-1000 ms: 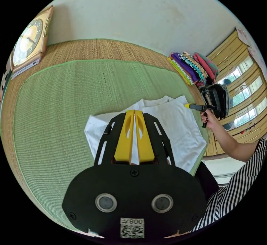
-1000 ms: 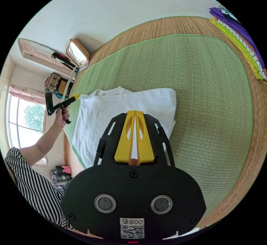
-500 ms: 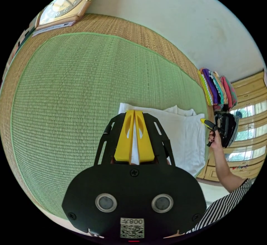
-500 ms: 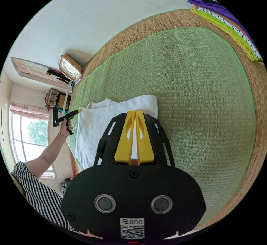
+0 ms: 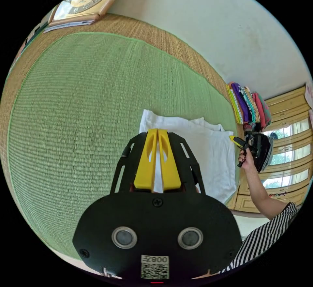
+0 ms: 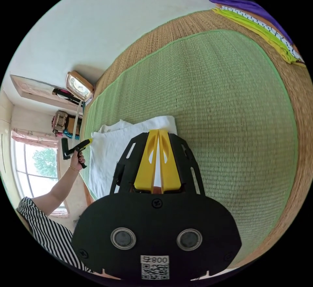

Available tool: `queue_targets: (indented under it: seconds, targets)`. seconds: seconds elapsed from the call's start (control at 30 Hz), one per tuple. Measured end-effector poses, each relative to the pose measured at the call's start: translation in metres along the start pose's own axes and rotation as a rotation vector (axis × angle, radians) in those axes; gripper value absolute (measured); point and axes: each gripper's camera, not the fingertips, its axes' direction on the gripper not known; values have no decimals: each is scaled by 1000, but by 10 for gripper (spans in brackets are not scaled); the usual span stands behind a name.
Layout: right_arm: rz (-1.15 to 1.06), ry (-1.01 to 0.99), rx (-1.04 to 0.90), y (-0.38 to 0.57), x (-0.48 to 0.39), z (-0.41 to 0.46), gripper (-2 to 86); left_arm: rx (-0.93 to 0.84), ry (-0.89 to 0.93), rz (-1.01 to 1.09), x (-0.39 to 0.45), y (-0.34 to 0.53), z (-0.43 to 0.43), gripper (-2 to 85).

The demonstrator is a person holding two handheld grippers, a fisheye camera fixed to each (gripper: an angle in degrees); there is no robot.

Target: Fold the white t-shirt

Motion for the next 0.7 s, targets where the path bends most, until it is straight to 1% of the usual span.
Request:
queue_targets:
  seconds: [0.13, 0.23, 0.37, 0.5, 0.7]
  targets:
    - [-34, -24, 35, 19, 0, -23, 1, 24, 81, 44, -5, 28, -15, 9]
    - [-62, -62, 28, 53, 7, -45, 3, -17, 146, 68, -13, 68, -26, 23]
    - [9, -101, 11, 124, 33, -74, 12, -82, 197, 3, -32, 136, -38, 65]
    - [108, -150, -29, 200, 56, -91, 38, -129, 156, -43, -43, 192, -44, 75]
    - [205, -214, -46, 263, 73, -98, 70, -145, 123, -48, -45, 222, -32, 64]
